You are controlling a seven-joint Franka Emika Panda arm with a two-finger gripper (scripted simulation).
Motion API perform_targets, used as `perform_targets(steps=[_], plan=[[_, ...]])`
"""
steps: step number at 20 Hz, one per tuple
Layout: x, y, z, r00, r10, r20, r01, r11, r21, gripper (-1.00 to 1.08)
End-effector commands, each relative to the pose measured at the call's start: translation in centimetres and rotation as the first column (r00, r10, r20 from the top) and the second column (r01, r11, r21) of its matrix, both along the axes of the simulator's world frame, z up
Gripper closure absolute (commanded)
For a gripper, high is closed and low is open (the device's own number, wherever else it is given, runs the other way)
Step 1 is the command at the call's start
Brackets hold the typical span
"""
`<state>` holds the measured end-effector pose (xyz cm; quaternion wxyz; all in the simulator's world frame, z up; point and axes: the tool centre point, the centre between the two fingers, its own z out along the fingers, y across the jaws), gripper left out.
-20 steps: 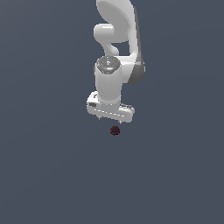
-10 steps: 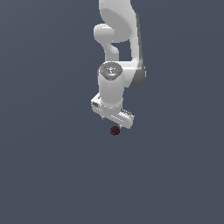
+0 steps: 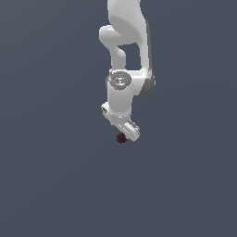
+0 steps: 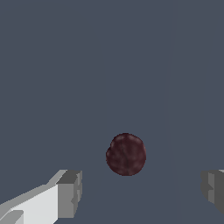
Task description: Pick up the object and move it to a goal position.
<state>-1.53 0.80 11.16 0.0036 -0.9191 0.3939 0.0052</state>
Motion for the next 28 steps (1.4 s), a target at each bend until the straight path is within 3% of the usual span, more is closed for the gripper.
perform_targets(steps=[1,14,21,28], plan=[[-0.1,0.2,-0.5,0.998,-0.069,0.000,0.069,0.998,-0.001,-0.92],[-0.7,0.8,-2.7,0.932,-0.362,0.004,0.362,0.932,-0.008,-0.92],[-0.9,0.9,-3.2,0.903,-0.429,0.006,0.429,0.903,-0.010,-0.92],[-0.9,1.0,-3.4,0.900,-0.435,0.006,0.435,0.900,-0.011,-0.92]])
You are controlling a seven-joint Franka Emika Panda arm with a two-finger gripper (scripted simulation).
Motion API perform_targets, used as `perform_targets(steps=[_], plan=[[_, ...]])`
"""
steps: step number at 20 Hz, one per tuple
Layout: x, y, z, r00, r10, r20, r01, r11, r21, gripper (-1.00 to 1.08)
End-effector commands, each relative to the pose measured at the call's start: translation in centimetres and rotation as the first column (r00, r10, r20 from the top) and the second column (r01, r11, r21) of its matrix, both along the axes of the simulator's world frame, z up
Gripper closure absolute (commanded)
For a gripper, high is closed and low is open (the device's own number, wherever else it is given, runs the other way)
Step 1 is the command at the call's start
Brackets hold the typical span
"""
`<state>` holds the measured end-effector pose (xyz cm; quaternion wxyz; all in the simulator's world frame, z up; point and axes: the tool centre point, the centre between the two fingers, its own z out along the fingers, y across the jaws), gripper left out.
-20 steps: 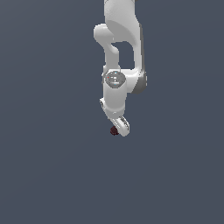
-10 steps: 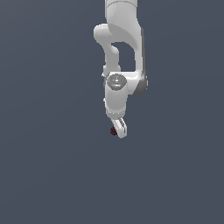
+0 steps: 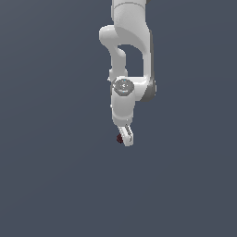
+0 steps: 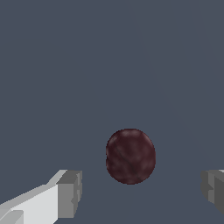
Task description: Pick up the object and move it to a goal position.
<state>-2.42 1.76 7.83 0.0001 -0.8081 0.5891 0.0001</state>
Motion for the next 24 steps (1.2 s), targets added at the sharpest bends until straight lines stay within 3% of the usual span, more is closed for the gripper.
perform_targets(steps=[1,16,17,24], plan=[[0.0,0.0,-0.3,1.000,0.000,0.000,0.000,1.000,0.000,-0.92],[0.0,0.0,-5.0,1.000,-0.005,0.000,0.005,1.000,0.000,-0.92],[0.0,0.0,-5.0,1.000,-0.005,0.000,0.005,1.000,0.000,1.08],[0.0,0.0,-5.0,1.000,-0.005,0.000,0.005,1.000,0.000,1.08]])
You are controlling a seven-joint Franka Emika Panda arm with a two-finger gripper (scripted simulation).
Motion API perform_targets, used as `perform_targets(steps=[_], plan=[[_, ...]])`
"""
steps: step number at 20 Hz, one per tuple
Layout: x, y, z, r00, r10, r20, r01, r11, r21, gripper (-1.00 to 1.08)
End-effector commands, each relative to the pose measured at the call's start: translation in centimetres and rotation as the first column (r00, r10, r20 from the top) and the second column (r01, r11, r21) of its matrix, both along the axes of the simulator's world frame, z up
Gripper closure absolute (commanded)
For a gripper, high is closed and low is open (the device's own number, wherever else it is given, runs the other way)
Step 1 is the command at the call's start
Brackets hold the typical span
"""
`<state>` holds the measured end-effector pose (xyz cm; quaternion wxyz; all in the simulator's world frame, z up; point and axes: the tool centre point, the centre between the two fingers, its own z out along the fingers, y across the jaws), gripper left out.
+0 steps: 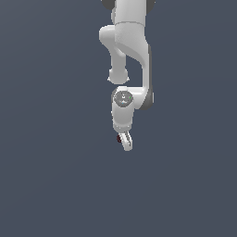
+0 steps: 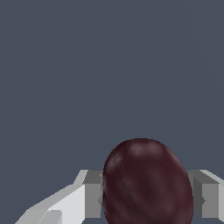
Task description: Pick up the object and move it to a goal position.
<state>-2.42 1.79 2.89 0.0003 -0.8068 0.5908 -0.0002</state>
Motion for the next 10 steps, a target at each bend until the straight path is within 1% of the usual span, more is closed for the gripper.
perform_targets(steps=[1,6,10], plan=[[0.0,0.0,-0.1,1.000,0.000,-0.001,0.000,1.000,0.000,1.08],[-0.2,0.3,0.0,1.000,0.000,0.000,0.000,1.000,0.000,1.08],[-0.9,1.6,0.1,1.000,0.000,0.000,0.000,1.000,0.000,1.08]])
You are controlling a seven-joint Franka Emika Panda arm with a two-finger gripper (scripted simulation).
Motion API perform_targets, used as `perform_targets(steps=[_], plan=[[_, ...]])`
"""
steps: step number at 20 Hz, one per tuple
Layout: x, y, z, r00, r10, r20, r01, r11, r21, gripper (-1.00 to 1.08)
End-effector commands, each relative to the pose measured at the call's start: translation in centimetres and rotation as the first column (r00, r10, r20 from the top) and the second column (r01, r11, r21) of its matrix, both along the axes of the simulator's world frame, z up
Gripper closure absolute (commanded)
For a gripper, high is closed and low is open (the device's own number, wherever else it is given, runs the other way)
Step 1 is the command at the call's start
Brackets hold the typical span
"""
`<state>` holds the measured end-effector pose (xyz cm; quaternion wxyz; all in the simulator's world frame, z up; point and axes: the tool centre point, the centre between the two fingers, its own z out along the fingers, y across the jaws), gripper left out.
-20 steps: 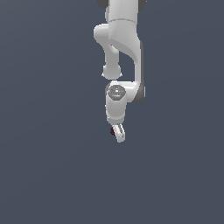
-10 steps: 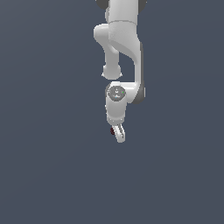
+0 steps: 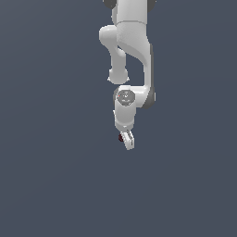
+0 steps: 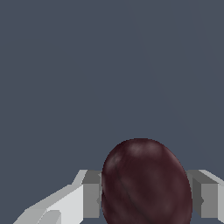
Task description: Pick up the object and move it to a goal position.
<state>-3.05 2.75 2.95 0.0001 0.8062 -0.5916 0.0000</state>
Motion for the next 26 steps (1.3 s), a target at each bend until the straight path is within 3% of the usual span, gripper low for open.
perform_targets(steps=[1,17,26], plan=[[-0.6,1.1,0.1,1.000,0.002,0.001,-0.002,1.000,0.000,1.08],[-7.5,14.4,1.4,1.000,0.002,0.000,-0.002,1.000,0.000,1.08],[-8.9,17.5,1.6,1.000,0.002,0.000,-0.002,1.000,0.000,1.08]])
